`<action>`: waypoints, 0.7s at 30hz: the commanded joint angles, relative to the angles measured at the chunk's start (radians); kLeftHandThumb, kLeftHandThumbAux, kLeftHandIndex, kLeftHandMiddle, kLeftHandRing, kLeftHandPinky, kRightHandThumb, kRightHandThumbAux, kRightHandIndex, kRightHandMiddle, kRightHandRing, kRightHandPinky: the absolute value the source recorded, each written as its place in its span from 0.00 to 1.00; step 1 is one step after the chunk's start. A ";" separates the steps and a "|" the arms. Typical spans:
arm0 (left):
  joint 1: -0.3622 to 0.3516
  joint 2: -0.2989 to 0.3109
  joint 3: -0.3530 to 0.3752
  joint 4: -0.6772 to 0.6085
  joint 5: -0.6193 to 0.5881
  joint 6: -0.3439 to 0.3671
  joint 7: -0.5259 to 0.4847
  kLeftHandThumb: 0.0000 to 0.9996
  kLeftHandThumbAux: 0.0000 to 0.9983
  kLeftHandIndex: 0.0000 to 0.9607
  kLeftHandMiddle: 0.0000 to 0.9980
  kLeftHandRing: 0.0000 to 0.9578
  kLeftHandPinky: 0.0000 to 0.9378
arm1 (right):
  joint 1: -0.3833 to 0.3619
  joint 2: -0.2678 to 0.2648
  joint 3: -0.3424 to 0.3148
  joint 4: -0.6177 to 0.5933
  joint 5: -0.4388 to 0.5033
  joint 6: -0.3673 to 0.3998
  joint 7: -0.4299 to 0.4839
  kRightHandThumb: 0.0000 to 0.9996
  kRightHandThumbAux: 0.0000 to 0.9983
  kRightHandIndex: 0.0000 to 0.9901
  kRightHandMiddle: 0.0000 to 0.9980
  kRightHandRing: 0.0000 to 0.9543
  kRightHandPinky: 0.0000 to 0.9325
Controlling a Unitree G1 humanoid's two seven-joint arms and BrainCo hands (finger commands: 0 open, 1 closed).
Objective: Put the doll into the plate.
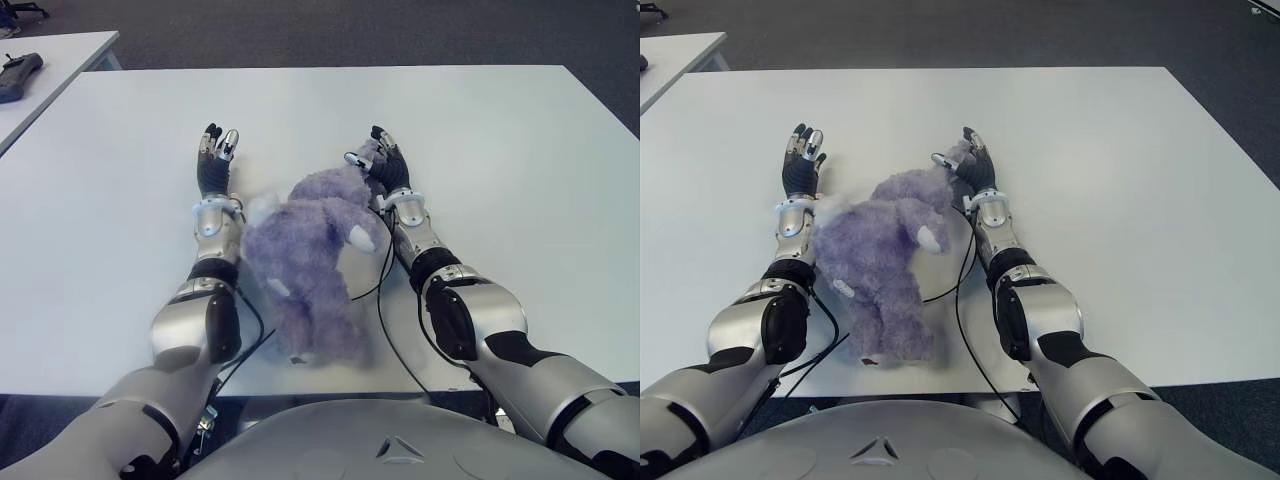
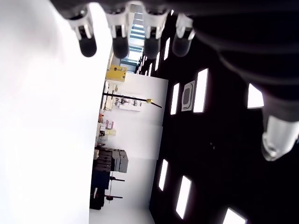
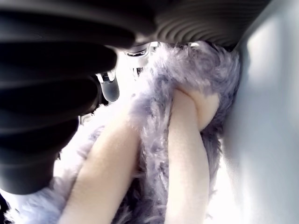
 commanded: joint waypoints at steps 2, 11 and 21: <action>0.254 -0.107 0.017 0.144 -0.029 0.013 0.016 0.00 0.52 0.03 0.07 0.04 0.01 | 0.187 0.059 0.024 0.106 -0.027 0.098 -0.003 0.00 0.70 0.07 0.07 0.06 0.07; 0.255 -0.103 0.014 0.143 -0.026 0.014 0.015 0.00 0.51 0.03 0.07 0.05 0.01 | 0.194 0.064 0.024 0.106 -0.017 0.092 -0.016 0.00 0.73 0.08 0.08 0.07 0.08; 0.260 -0.096 0.000 0.142 -0.012 0.010 0.020 0.00 0.51 0.03 0.07 0.04 0.01 | 0.198 0.069 0.017 0.106 -0.009 0.094 -0.025 0.00 0.76 0.08 0.09 0.08 0.10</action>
